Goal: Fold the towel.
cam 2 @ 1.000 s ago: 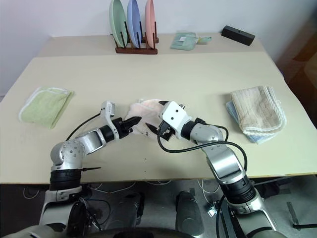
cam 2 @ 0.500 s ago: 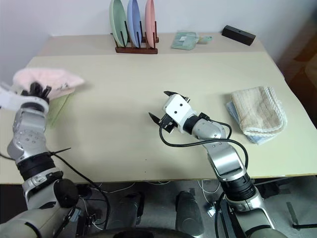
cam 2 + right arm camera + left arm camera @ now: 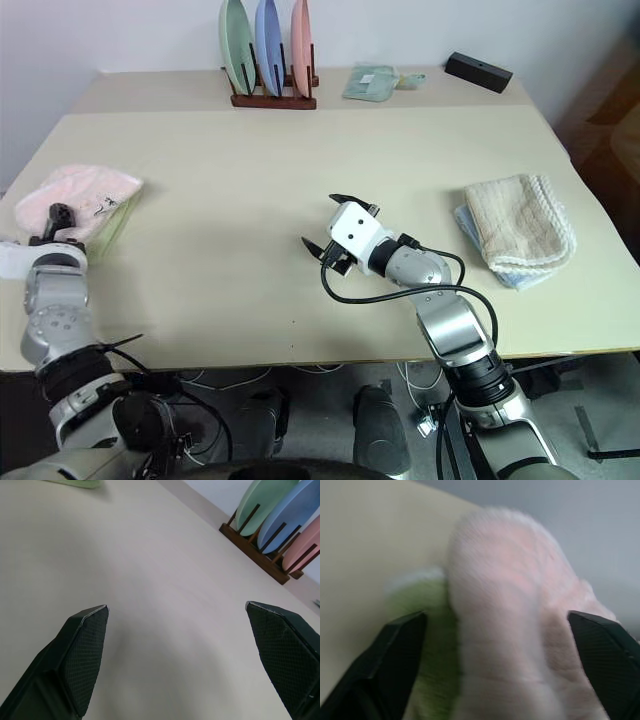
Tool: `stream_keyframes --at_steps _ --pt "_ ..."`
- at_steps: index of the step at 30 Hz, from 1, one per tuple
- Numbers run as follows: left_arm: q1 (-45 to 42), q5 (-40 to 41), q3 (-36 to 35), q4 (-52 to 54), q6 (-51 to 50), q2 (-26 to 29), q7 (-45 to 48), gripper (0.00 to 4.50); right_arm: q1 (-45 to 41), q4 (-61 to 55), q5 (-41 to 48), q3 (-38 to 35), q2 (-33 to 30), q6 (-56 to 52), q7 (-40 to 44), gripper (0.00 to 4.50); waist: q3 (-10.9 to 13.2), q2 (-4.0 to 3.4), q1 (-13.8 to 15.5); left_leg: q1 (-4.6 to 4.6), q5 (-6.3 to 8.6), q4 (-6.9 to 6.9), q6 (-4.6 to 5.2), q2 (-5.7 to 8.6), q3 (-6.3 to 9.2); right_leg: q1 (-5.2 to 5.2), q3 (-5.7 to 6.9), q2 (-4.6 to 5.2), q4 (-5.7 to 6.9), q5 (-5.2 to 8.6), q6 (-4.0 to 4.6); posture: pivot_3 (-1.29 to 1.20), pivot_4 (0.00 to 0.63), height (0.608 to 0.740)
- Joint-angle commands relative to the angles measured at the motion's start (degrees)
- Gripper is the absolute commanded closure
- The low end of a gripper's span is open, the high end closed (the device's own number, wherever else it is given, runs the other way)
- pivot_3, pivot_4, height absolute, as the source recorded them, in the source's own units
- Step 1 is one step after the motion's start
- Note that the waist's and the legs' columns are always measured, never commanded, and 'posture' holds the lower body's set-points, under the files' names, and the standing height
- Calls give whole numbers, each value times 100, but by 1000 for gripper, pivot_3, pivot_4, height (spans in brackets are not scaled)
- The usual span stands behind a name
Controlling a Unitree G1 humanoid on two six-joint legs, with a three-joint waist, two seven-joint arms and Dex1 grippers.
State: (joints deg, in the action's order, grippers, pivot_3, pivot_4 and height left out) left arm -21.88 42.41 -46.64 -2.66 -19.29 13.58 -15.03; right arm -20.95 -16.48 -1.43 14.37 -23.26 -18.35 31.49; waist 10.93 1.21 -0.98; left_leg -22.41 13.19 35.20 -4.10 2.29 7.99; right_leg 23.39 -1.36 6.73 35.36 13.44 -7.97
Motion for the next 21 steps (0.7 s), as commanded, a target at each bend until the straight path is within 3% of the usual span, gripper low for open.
stream_keyframes --at_steps 1,4,9,15,21 --pt "192 -356 211 601 180 654 414 56 0 -133 225 -226 112 -58 -5 0 0 2 5 0 0 1 0 0 0 0 0 0 0 0 0 0 150 740" --pt "396 -728 848 919 107 1238 1123 56 -9 -54 462 -498 228 -229 -88 0 1 5 38 -1 0 0 0 0 0 1 0 -2 0 0 2 0 150 740" --pt "970 -1217 2629 1765 -147 2097 2920 56 236 67 824 -1192 -61 -213 70 0 -1 -1 73 -1 -1 1 -2 5 -3 -13 -1 4 -14 1 3 0 150 740" --pt "1280 -1809 3846 1992 -46 2196 3788 56 672 28 1585 -1815 -563 -704 620 0 3 -8 -64 3 1 -12 1 -8 -7 -1 -2 -5 -7 1 5 0 150 740" --pt "1235 -2212 4056 1589 199 1948 3972 56 982 81 1787 -2040 -621 -825 600 0 3 -9 -109 1 1 -7 2 -11 -8 1 -3 -8 -1 2 5 0 150 740"
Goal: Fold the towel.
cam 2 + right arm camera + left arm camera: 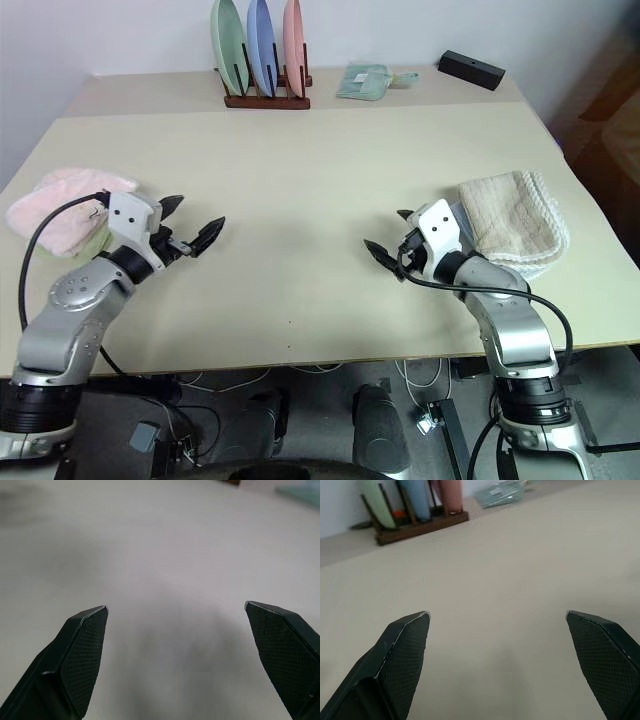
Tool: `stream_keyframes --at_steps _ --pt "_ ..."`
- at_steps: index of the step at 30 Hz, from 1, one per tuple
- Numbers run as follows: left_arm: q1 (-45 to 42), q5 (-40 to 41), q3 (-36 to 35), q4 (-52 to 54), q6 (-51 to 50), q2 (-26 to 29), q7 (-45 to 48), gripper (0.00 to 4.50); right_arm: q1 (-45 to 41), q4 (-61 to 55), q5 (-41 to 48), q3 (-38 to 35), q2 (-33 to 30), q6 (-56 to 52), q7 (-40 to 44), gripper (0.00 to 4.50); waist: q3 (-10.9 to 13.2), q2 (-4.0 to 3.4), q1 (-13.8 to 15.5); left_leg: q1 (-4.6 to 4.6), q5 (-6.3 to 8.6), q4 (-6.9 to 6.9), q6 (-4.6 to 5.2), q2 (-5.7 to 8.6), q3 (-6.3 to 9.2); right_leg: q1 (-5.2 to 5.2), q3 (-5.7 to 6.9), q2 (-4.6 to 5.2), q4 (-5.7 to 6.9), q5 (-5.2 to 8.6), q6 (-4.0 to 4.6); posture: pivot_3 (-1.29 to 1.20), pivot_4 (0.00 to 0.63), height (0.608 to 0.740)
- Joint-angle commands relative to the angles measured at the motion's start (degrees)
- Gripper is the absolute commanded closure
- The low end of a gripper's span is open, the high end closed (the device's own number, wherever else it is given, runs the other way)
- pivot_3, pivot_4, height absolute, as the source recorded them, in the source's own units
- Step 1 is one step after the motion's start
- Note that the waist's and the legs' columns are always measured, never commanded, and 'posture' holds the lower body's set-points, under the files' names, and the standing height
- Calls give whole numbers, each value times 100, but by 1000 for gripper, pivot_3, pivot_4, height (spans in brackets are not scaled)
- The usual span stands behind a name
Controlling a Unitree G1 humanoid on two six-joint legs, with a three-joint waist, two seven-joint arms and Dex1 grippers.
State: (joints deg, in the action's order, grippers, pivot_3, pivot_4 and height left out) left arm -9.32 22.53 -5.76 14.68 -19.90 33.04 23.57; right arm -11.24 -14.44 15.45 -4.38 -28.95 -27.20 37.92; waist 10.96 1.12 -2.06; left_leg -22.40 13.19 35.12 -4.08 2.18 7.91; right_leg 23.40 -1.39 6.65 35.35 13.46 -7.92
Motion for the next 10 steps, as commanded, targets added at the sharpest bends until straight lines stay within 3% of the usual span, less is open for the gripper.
stream_keyframes --at_steps 1,10 --pt "23 -288 -11 -211 312 -7 160 56 44 -114 87 -184 -45 68 -89 0 0 0 -3 0 0 0 0 0 0 0 0 0 0 0 0 0 150 740" --pt "141 -315 -53 -499 411 -191 578 56 33 -205 217 -284 12 -39 -364 0 0 0 45 -1 0 1 0 1 0 0 0 2 -1 0 -1 0 150 740"
